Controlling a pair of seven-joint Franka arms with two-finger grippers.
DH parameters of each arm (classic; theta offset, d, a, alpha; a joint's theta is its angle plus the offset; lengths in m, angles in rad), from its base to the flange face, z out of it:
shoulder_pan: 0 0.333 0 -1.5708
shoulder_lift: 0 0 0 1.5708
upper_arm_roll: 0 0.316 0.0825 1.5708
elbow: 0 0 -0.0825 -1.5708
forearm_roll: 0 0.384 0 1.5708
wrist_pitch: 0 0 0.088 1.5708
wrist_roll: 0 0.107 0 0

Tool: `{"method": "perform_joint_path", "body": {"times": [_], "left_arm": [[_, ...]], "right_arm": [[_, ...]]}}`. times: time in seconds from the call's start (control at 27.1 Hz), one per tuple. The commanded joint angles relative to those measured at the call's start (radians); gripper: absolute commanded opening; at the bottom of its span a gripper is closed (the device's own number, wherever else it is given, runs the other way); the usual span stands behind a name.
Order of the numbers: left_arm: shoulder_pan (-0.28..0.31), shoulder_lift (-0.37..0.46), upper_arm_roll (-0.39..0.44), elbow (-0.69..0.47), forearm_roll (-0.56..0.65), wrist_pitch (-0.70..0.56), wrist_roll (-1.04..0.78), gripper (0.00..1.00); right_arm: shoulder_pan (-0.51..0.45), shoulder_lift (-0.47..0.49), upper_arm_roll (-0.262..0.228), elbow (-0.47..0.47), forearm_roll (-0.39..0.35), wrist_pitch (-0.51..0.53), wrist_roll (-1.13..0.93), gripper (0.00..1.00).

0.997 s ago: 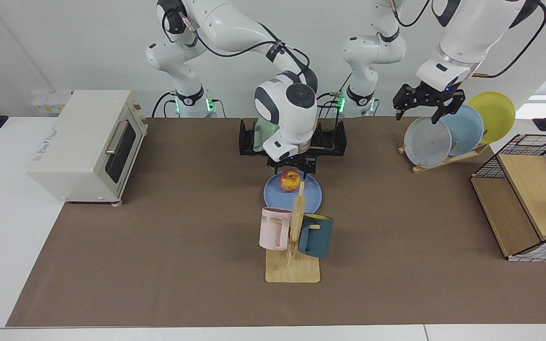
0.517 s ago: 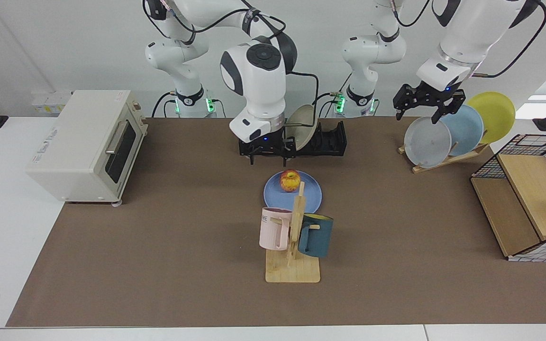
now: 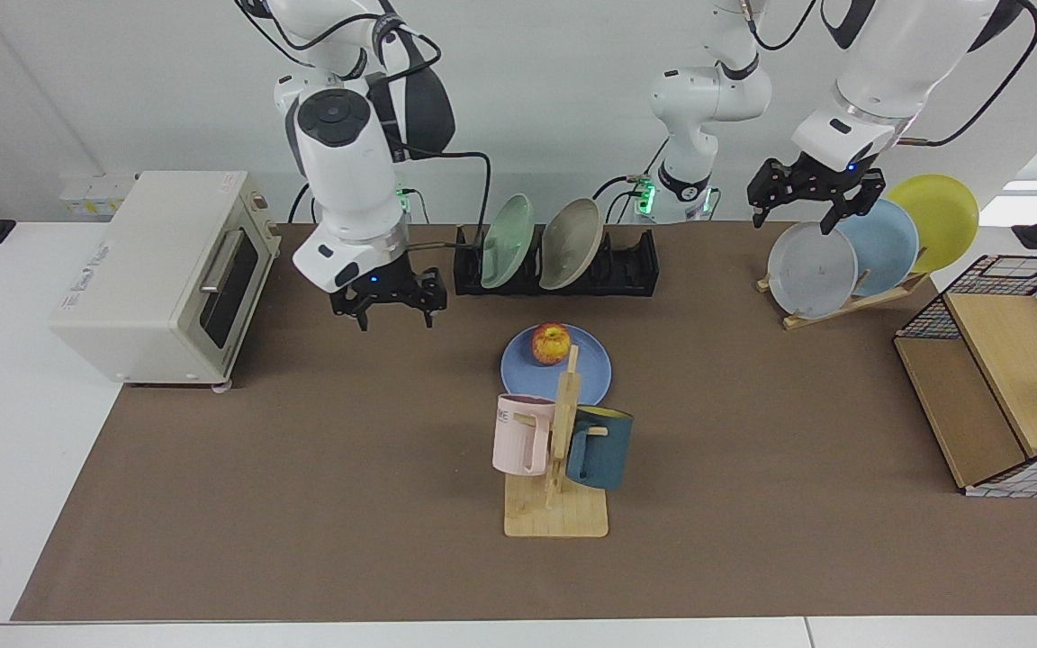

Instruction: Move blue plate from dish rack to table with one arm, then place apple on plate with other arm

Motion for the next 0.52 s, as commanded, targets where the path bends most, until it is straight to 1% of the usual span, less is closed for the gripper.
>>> {"method": "perform_joint_path", "body": {"times": [0.0,0.18,0.33,0.48], "left_arm": [[-0.002,-0.007,0.003,0.008,0.016,-0.016,-0.008,1.00],[-0.002,-0.015,0.003,0.008,0.016,-0.016,-0.008,1.00],[-0.002,-0.021,0.003,0.008,0.016,-0.016,-0.008,1.00],[-0.002,-0.029,0.003,0.008,0.014,-0.016,-0.008,1.00]], "right_arm": [[-0.097,-0.073,0.015,-0.048,-0.002,-0.038,-0.169,1.00],[-0.180,-0.102,0.013,-0.046,-0.002,-0.046,-0.300,1.00],[-0.215,-0.127,0.013,-0.042,-0.022,-0.074,-0.335,1.00],[-0.220,-0.156,0.012,-0.034,-0.028,-0.100,-0.334,1.00]]}}
